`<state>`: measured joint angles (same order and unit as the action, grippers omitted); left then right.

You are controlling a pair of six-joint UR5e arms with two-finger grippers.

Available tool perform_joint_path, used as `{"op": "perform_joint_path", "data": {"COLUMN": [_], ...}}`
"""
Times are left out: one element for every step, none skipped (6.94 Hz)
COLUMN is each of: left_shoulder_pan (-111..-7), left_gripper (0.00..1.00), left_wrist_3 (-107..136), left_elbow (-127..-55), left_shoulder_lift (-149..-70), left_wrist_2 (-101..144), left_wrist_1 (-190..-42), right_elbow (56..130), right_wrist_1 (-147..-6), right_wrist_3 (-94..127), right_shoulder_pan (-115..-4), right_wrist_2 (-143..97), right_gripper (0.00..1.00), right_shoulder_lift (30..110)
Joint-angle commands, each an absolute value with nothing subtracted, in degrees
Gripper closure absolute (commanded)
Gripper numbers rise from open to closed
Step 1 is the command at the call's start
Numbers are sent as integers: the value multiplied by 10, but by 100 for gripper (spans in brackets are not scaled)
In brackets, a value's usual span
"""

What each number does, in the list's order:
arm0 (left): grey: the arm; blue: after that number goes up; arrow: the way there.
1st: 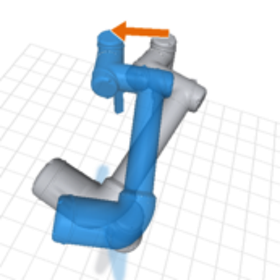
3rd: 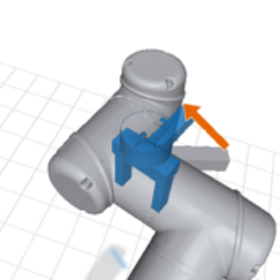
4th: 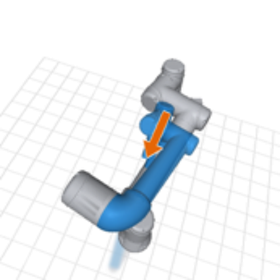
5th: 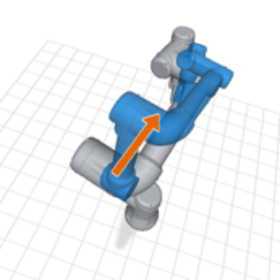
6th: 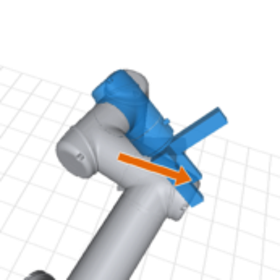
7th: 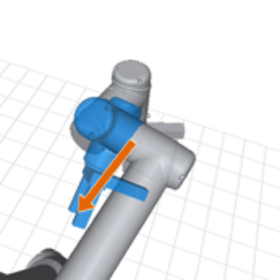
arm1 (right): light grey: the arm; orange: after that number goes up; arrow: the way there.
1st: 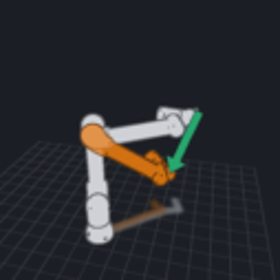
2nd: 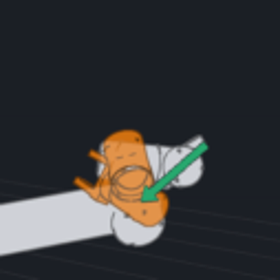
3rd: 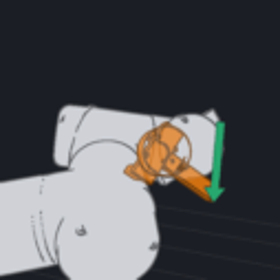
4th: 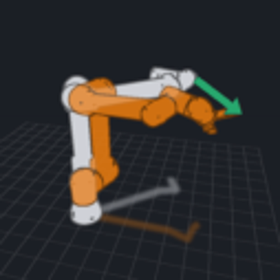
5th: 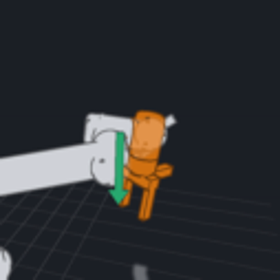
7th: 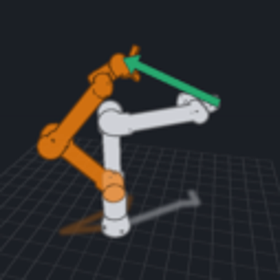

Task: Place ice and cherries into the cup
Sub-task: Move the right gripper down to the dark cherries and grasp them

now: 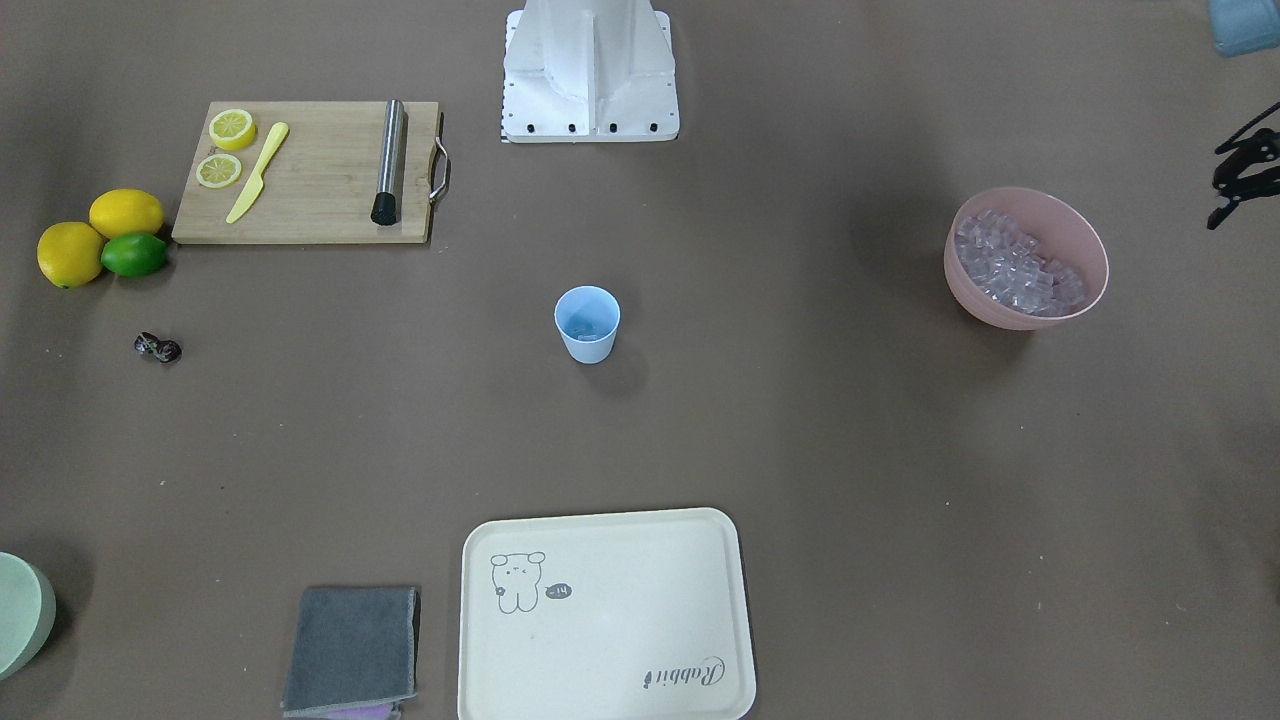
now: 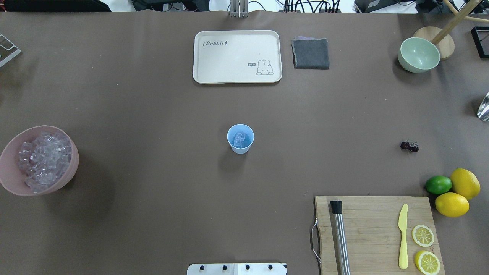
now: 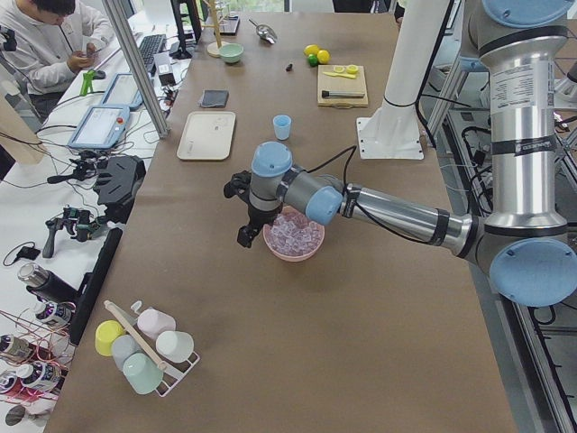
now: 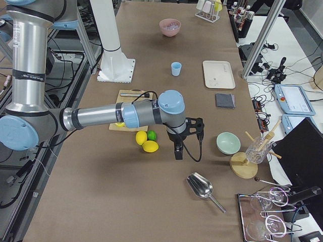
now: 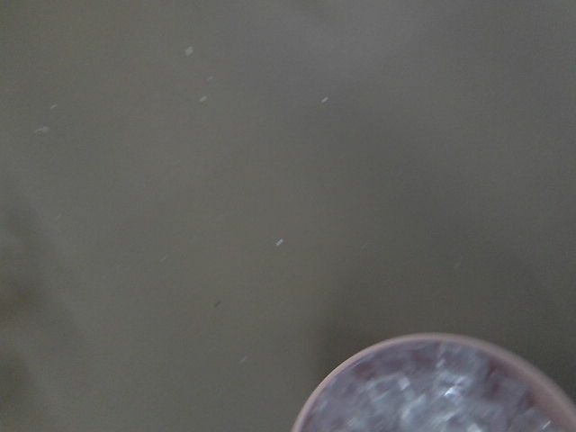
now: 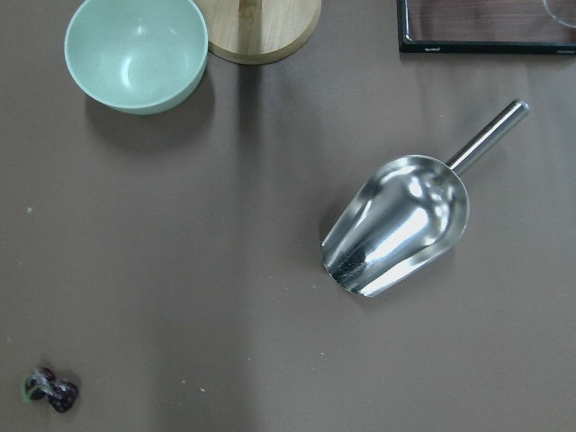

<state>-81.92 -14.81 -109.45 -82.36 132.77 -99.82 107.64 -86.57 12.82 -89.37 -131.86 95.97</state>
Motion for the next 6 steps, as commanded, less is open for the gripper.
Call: {"op": "perform_joint_path", "data": {"left_shoulder_pan": [-858, -860, -860, -861, -861, -861], "left_gripper": [1, 1, 1, 1, 1, 1], "left_wrist_3": [-191, -191, -192, -191, -187, -187], "left_elbow": [-1087, -1085, -1080, -1088, -1085, -1085], "left_shoulder_lift": [-832, -820, -803, -803, -804, -803], "left_wrist_2": [1366, 1373, 1374, 1375, 1375, 1375], "left_wrist_1": [-897, -903, -906, -906, -906, -907], "right_elbow": [1098, 1125, 1136, 1135, 1126, 1121], "right_wrist_1": [-866, -866, -866, -865, -866, -865], "right_wrist_3": [266, 328, 374, 393, 397, 392], "right_shoulder_pan": [-822, -769, -713, -661, -597, -564], "right_wrist_2": [-1314, -1293, -1273, -1234, -1181, -1140], "right_gripper": [0, 0, 0, 0, 0, 4], "right_shoulder_lift": [935, 929, 923, 898, 882, 880]}}
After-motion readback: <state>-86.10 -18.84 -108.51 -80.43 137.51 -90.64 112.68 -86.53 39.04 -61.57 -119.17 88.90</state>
